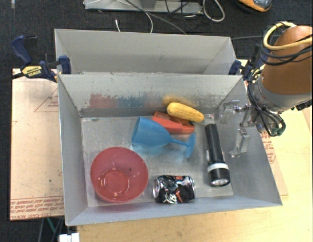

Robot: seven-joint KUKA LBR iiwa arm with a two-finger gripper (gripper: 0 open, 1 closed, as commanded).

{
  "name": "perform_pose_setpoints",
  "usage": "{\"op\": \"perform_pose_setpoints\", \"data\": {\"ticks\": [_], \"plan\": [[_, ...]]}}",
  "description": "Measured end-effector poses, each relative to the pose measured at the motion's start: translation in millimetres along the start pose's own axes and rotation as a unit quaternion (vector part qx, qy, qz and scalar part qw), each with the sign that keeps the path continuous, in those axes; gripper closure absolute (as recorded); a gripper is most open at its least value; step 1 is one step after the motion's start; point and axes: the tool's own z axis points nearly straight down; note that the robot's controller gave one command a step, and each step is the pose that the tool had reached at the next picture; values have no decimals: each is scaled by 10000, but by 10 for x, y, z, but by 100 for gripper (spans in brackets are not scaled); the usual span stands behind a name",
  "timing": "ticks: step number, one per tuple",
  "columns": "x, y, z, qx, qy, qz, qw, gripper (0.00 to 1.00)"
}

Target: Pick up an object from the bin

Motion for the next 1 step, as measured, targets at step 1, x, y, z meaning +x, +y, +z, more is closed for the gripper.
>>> {"op": "perform_pose_setpoints", "data": {"ticks": [1], "plan": [[0,0,0,0,0,0,10000,0]]}}
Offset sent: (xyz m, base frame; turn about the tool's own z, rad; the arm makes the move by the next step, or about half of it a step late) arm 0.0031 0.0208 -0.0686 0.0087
